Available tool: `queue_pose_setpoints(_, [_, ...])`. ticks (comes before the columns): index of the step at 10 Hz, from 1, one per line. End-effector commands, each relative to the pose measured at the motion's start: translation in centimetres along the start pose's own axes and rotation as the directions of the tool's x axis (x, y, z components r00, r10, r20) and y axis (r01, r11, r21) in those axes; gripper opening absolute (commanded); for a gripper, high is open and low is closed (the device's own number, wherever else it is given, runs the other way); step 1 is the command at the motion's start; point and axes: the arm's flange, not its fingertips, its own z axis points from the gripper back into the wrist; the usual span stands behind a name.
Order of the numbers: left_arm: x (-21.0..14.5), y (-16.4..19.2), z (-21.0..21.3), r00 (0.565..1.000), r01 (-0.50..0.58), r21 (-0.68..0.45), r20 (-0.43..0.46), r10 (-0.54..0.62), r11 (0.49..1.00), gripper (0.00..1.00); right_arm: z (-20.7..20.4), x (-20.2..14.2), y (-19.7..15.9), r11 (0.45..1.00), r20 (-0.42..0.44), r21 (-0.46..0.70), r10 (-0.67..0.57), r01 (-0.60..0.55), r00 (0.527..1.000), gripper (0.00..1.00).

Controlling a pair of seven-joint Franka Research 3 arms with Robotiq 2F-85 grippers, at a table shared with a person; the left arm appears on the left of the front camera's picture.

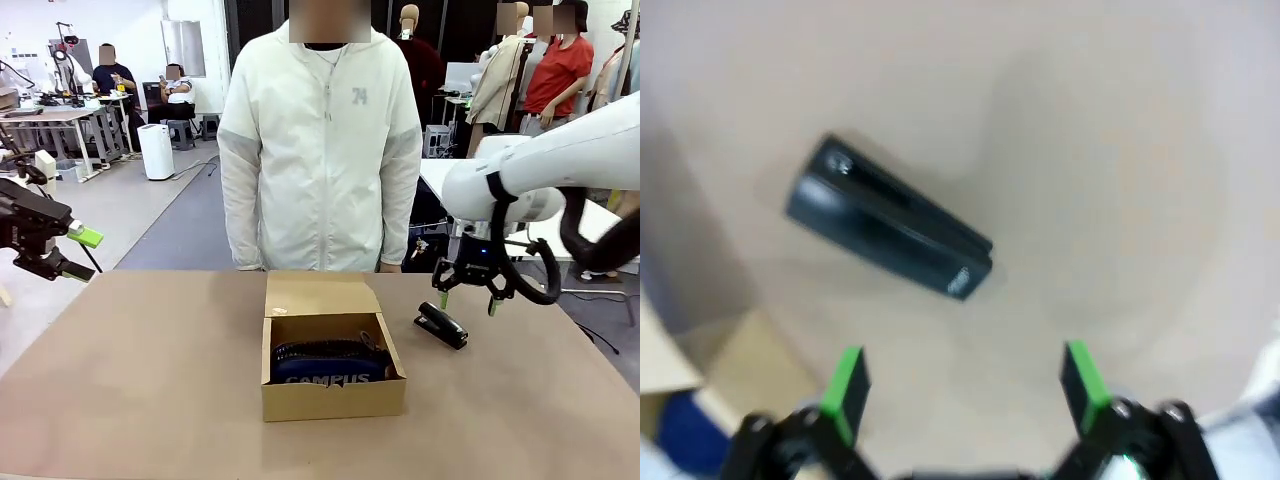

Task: Pack the items into the box.
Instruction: Pick up the item indicated by the person and place it inside the Mailer Box.

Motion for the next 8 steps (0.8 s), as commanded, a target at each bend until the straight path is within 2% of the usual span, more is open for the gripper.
queue_pose_setpoints(1, [-0.1,0.0,0.3,1.0,0.013,-0.005,-0.008,-0.013,1.0,1.0,0.6,2.9,2.4,0.997,-0.009,-0.071,-0.022,0.022,1.0,1.0])
queue_pose_setpoints(3, [-0.1,0.0,0.3,1.0,0.013,-0.005,-0.008,-0.013,1.0,1.0,-0.2,3.4,2.9,0.988,-0.049,-0.063,0.137,-0.14,0.989,1.0])
queue_pose_setpoints(6, [-0.1,0.0,0.3,1.0,0.013,-0.005,-0.008,-0.013,1.0,1.0,-0.8,3.6,2.5,0.981,-0.085,-0.038,0.188,-0.191,0.979,1.0])
queue_pose_setpoints(7, [-0.1,0.0,0.3,1.0,0.013,-0.005,-0.008,-0.013,1.0,1.0,-1.0,3.4,2.4,0.923,-0.157,-0.022,0.377,-0.385,0.913,1.0])
queue_pose_setpoints(8, [-0.1,0.0,0.3,1.0,0.013,-0.005,-0.008,-0.013,1.0,1.0,-1.3,3.2,2.1,0.852,-0.216,-0.056,0.499,-0.521,0.839,1.0])
